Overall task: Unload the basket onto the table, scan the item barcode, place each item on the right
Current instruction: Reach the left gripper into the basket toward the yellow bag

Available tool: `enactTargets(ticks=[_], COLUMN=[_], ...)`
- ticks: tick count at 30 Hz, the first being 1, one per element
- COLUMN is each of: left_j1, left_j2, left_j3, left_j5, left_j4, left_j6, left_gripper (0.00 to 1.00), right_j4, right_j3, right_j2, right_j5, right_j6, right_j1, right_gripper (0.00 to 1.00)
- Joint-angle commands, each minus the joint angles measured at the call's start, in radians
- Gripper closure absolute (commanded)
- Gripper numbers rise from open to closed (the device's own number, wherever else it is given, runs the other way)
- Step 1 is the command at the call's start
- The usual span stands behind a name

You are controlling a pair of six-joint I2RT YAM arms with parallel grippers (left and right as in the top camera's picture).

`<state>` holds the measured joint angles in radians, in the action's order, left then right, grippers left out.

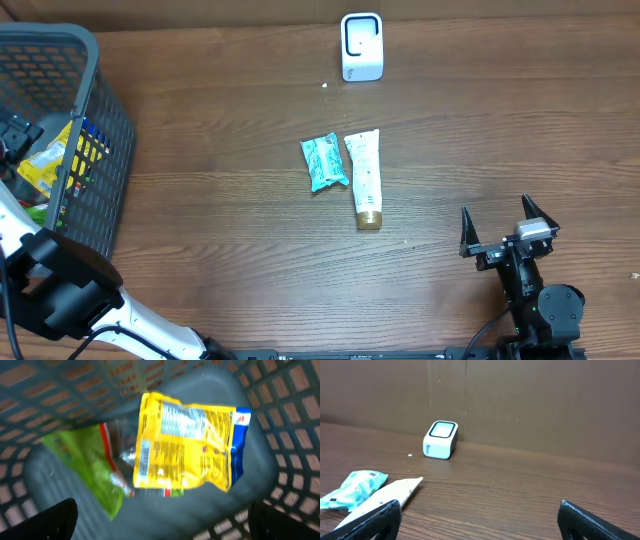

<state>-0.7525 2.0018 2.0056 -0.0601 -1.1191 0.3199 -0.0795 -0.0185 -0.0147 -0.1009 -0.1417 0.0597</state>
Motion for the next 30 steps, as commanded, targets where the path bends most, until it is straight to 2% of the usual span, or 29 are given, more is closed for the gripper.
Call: enactTargets(ticks=[1, 7, 25, 27, 29, 30], left_j1=[0.005, 0.005, 0.013, 0.013, 0.013, 0.013], left_j2=[-0.006, 0.035, 0.326, 0.329, 0.327, 0.326], left_j3=[-0.069, -0.136, -0.137, -0.137, -0.134, -0.129], left_j5=[0.006, 0.016, 0.027, 0.027, 0.027, 0.027], left_j4=[0.073, 0.176, 0.242, 0.243, 0.247, 0.246], left_j6=[-0.028, -0.029, -0.002, -0.002, -0.002, -0.002], left_gripper=[0.0, 0.0, 0.02, 0.12, 0.28, 0.51], right_j4=[0.004, 0.004, 0.004, 0.004, 0.004, 0.004], right_j3=[0.011, 0.011, 0.011, 0.011, 0.011, 0.011], right_j2=[0.012, 0.012, 0.012, 0.012, 0.012, 0.012], right_j5=[-0.005, -0.005, -0.005, -0.005, -0.005, -0.005], right_j6=[0.003, 0.003, 0.003, 0.003, 0.003, 0.003], right_j1=[0.005, 0.005, 0.005, 0.005, 0.005, 0.005], right_gripper=[0.0, 0.0, 0.0, 0.0, 0.0, 0.0])
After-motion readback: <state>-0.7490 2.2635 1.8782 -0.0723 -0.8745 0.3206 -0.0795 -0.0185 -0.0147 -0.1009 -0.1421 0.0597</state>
